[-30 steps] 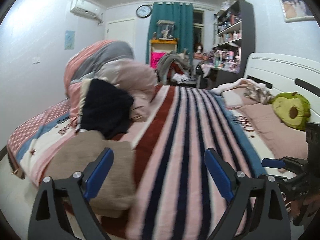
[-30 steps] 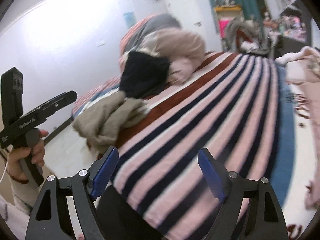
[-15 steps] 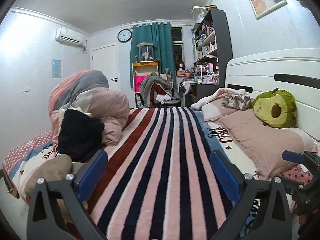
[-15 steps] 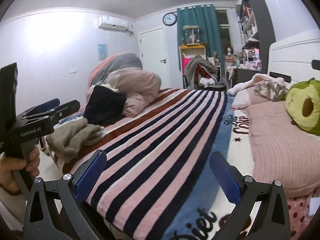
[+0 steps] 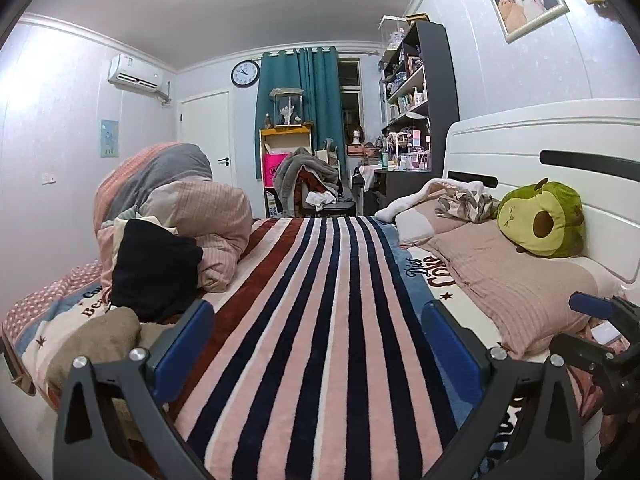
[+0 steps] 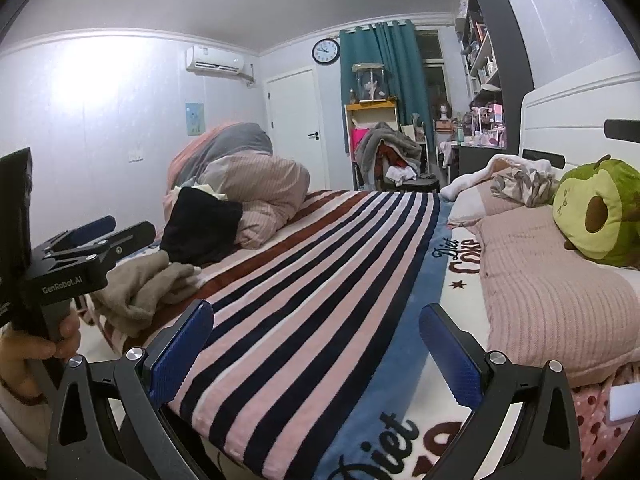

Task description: Fold small clothes

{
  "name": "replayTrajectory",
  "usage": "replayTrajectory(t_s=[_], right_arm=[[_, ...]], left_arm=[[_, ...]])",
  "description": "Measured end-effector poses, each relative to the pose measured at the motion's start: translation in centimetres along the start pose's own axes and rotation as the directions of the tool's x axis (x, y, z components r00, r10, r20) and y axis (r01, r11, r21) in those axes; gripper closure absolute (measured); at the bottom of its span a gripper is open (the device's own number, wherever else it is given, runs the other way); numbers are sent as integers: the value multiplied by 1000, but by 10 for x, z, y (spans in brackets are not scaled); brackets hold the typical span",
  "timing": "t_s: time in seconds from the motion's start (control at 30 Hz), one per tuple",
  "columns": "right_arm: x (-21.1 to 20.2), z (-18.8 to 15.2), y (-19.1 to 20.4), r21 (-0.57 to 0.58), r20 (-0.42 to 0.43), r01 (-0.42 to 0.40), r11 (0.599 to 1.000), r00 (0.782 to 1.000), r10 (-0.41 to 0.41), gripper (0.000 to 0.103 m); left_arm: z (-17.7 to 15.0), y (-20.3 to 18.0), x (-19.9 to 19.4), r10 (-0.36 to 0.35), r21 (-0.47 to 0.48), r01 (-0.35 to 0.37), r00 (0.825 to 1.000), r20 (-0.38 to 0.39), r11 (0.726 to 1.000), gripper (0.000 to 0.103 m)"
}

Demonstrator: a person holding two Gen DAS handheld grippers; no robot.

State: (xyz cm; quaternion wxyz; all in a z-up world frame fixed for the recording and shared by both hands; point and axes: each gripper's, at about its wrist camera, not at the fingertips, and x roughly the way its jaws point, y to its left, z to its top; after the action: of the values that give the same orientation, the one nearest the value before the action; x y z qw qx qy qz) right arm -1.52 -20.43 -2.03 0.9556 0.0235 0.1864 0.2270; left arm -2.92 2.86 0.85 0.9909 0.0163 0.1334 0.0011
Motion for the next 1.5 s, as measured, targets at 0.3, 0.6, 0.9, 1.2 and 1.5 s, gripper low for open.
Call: replayTrajectory(t_s=[0.3, 0.6, 0.9, 1.2, 1.5], right_arm=[[-4, 0, 2, 16, 4, -22, 1000, 1000, 22, 1], [-3, 1, 5, 12, -9, -32, 999, 999, 32, 1], [-2, 2, 5, 17, -14, -37, 999, 999, 37, 1], [-2, 3, 4, 16, -14, -36, 999, 999, 36, 1], [-2, 3, 3, 16, -15, -37, 999, 999, 37, 1]], left_arm=[[-2, 4, -1, 9, 0, -9, 1000, 6, 1000, 1], [-4, 6, 4, 5, 2, -5, 1000, 4, 1000, 1], [-6, 13, 7, -1, -4, 1, 1000, -3, 1000, 1], [-6, 16, 10, 3, -9, -3, 1000, -6, 1000, 1], [-6, 17, 10, 3, -7, -3, 1000, -6, 1000, 1]])
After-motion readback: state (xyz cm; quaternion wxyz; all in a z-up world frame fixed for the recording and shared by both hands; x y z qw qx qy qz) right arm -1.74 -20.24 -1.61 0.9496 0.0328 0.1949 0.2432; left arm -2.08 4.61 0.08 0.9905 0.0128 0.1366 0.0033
